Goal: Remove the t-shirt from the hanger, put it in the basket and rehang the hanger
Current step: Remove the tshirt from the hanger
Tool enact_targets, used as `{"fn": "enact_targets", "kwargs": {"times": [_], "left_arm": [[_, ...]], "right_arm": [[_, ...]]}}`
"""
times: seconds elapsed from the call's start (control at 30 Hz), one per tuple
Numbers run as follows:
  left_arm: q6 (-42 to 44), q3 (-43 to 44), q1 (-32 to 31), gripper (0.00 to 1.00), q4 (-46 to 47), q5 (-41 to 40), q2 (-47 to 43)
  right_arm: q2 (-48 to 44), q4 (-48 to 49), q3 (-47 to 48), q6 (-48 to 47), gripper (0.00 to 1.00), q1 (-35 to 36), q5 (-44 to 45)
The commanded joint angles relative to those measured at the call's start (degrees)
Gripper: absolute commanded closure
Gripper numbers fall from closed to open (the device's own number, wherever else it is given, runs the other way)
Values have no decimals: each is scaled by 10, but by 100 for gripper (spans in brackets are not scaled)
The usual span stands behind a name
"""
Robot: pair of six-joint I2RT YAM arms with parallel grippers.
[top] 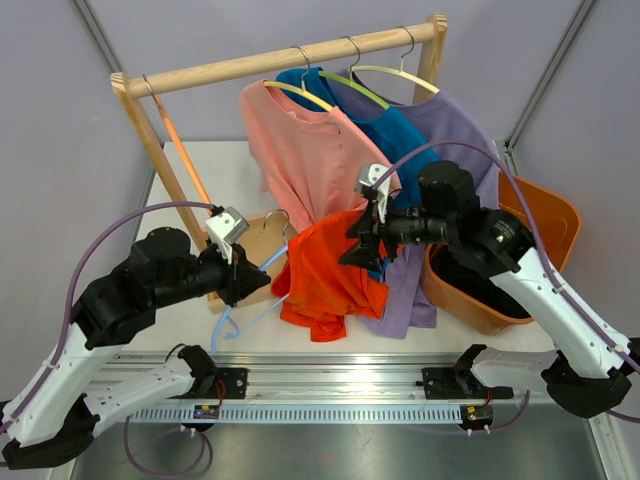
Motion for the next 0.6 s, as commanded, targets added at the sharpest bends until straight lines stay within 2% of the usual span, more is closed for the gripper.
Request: {"fn": "enact_targets", "kwargs": {"times": [0.0, 0.13, 0.27, 0.4, 0.43, 0.5, 0.57], "left_arm": [[-38, 37, 3, 100, 58, 10, 1], [-51, 34, 3, 100, 79, 20, -6], [-59, 24, 3, 100, 95, 26, -14], [-58, 19, 3, 100, 104, 29, -15], [-58, 18, 3, 100, 106, 30, -15], [-54, 19, 3, 100, 105, 30, -11], [-49, 21, 3, 100, 93, 23, -11]], "right_arm": [[5, 78, -14, 81, 35, 61, 130], [25, 95, -10, 86, 37, 103, 247], [51, 113, -8, 83, 45, 114, 287], [66, 111, -7, 77, 64, 121, 293], [68, 111, -5, 77, 83, 121, 289], [68, 106, 4, 69, 100, 121, 292], [59, 94, 16, 47, 100, 121, 292]]}}
